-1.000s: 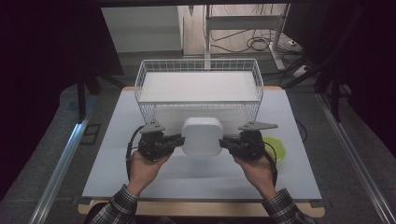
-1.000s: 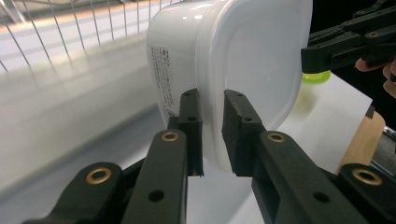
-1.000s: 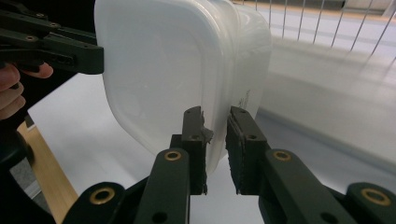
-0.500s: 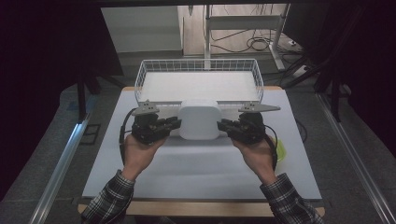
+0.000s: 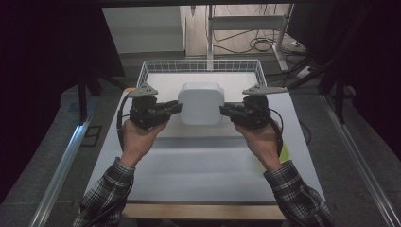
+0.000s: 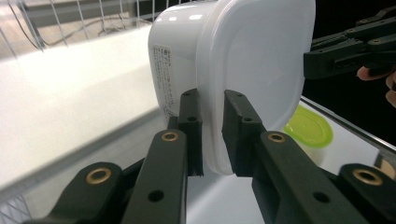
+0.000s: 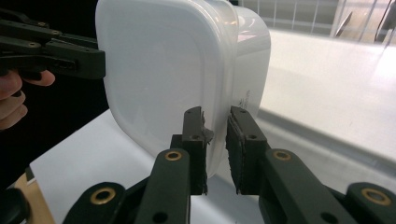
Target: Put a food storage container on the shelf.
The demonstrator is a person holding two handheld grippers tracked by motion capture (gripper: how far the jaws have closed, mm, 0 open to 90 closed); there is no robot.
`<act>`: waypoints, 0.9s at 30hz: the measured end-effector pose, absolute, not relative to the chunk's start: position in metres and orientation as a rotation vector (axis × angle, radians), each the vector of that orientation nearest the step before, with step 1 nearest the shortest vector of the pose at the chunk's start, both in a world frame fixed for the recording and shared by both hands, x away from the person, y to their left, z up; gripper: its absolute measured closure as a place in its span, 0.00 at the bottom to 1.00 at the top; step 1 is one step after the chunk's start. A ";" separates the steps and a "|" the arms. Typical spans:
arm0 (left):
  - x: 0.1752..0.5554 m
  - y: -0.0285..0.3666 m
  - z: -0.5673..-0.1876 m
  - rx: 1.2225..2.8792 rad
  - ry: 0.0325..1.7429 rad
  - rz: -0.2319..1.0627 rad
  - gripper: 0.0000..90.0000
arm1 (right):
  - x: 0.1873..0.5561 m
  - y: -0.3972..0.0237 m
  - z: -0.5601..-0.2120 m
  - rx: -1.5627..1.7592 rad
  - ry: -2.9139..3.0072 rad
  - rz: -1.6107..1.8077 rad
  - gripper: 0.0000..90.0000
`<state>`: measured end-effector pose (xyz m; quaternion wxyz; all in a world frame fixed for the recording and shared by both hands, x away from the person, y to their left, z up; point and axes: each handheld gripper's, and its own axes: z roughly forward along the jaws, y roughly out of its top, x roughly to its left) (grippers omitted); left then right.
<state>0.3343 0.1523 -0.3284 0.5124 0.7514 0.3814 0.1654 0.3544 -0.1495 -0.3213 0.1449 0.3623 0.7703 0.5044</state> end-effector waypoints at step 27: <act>0.393 0.154 -0.308 1.767 0.975 0.366 0.86 | 0.406 -0.143 -0.297 1.099 2.171 1.464 0.87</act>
